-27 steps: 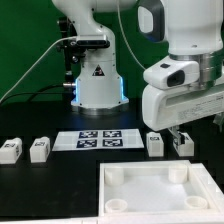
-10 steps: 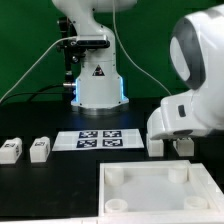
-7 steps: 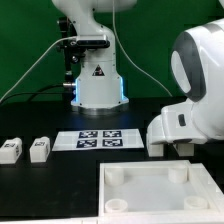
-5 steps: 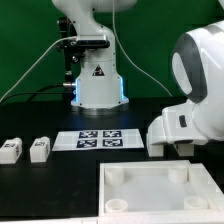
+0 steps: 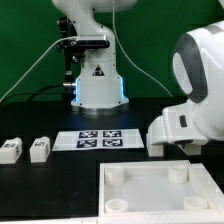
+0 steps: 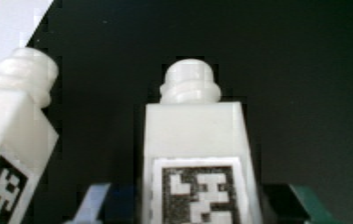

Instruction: Assemble one leg

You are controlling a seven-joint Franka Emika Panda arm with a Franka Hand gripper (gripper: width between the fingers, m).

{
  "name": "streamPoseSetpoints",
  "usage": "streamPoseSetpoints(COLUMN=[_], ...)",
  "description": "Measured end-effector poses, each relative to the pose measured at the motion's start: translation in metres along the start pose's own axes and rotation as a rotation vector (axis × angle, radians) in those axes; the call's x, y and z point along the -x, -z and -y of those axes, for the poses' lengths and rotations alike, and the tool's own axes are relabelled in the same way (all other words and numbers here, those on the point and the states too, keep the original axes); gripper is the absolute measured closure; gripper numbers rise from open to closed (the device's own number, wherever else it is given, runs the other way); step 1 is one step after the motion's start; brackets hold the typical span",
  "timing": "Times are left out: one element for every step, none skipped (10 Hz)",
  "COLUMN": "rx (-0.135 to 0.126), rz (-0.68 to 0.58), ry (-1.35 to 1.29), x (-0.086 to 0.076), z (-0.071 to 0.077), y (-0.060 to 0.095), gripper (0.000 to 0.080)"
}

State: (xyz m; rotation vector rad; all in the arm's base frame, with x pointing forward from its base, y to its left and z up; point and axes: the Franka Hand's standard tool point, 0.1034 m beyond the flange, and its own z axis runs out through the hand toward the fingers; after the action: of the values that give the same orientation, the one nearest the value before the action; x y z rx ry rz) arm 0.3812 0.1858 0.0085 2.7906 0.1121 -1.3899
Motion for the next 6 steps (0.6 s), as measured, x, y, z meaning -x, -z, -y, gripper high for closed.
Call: streamPoseSetpoints(rx=[0.0, 0.0, 0.0, 0.0, 0.0, 0.0], rz=[0.0, 0.0, 0.0, 0.0, 0.0, 0.0], ry=[0.0, 0.0, 0.0, 0.0, 0.0, 0.0], x=[0.0, 0.0, 0.0, 0.0, 0.0, 0.0], z=[0.0, 0.0, 0.0, 0.0, 0.0, 0.0], y=[0.0, 0.0, 0.0, 0.0, 0.0, 0.0], gripper=[0.0511, 0.0511, 0.0511, 0.0511, 0.0511, 0.0509])
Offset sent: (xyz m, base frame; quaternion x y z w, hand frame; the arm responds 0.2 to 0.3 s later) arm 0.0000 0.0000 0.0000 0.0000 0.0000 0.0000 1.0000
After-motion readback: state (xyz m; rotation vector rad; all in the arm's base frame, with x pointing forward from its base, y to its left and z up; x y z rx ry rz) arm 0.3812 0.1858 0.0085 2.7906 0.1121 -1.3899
